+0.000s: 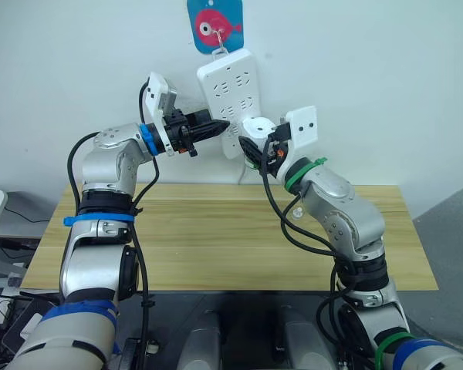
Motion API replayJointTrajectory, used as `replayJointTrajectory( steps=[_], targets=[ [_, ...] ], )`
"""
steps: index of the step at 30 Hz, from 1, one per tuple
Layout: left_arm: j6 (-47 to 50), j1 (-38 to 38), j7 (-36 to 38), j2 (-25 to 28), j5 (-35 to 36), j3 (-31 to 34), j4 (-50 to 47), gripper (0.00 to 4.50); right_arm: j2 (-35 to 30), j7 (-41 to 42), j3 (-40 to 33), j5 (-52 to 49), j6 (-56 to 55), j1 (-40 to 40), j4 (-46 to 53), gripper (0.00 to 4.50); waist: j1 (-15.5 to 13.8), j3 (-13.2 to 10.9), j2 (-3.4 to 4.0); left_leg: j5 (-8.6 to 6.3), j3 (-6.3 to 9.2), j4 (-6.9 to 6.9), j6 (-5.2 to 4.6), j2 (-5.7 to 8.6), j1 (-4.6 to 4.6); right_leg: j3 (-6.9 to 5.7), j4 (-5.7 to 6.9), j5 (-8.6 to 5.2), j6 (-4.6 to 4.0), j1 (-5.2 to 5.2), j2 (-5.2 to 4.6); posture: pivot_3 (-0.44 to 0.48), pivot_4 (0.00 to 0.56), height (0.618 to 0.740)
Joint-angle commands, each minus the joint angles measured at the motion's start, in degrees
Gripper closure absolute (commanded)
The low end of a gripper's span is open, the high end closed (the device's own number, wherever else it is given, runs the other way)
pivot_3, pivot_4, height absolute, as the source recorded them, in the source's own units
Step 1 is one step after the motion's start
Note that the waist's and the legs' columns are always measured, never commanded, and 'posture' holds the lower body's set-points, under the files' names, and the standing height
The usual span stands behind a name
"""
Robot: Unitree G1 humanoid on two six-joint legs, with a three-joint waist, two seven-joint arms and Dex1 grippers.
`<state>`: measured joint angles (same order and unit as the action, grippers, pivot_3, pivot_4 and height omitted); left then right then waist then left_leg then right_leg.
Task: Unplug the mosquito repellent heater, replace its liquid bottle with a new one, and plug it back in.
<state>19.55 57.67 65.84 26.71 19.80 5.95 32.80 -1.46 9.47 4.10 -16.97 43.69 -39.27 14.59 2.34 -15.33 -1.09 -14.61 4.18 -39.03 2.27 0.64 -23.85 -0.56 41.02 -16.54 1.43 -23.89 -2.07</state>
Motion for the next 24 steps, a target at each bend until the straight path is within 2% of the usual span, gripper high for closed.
replayJointTrajectory(
  steps=[1, 9, 11, 13, 14, 24],
  targets=[
    [0.61, 0.49, 2.34, -2.13, 1.91, -1.71, -3.82, 3.22, -0.47, -0.4, 1.51, 2.15, -1.75, -4.04, 0.05, 1.47, 0.02, 0.0, 0.0, 0.01, -0.01, 0.0, -0.01, 0.0, 0.0, 0.01, 0.02, 0.0, -0.01, -0.03, 0.01, -0.018, 0.209, 0.74],
    [-1.03, 0.51, 1.79, -2.41, 1.08, -1.8, -3.1, 3.22, -3.64, 3.17, 5.51, 5.23, -4.4, -2.65, 1.44, 1.47, 0.0, 0.0, 0.0, 0.05, -0.03, 0.03, -0.04, 0.0, -0.04, 0.01, 0.07, 0.01, -0.02, -0.1, 0.03, -0.021, 0.212, 0.74],
    [-1.31, 0.38, 1.75, -2.35, 0.88, -1.77, -2.97, 3.22, -3.88, 4.53, 5.11, 4.02, -3.94, -1.73, 2.7, 0.73, -0.12, 0.0, 0.0, 0.05, -0.01, 0.03, -0.04, 0.01, -0.05, 0.0, 0.06, 0.01, -0.02, -0.1, 0.03, -0.021, 0.212, 0.74],
    [-1.81, 0.3, 1.72, -2.19, 0.44, -1.73, -2.56, 3.22, -4.71, 5.95, 4.37, 2.7, -2.9, -0.54, 4.83, 0.15, -0.6, 0.0, -0.01, 0.04, 0.05, 0.06, -0.04, 0.04, -0.07, -0.05, 0.06, 0.01, -0.02, -0.09, 0.03, -0.021, 0.212, 0.74],
    [-2.56, 0.24, 1.58, -2.06, -0.06, -1.78, -2.2, 3.22, -5.33, 6.75, 4.0, 2.03, -2.24, 0.17, 6.1, 0.03, -0.65, 0.01, -0.02, 0.05, 0.13, 0.07, -0.03, 0.05, -0.15, -0.06, -0.01, 0.01, -0.02, -0.1, 0.03, -0.021, 0.212, 0.74],
    [-6.82, 0.02, -1.2, -1.1, -2.03, -0.88, 1.82, 3.22, -15.18, 15.44, -0.95, -6.8, 4.38, 6.89, 15.99, 0.03, -0.51, 0.01, -0.02, 0.1, 0.26, 0.11, 0.07, 0.37, -0.5, -0.08, -0.25, 0.01, -0.02, -0.21, -0.14, -0.025, 0.215, 0.74]
  ],
)
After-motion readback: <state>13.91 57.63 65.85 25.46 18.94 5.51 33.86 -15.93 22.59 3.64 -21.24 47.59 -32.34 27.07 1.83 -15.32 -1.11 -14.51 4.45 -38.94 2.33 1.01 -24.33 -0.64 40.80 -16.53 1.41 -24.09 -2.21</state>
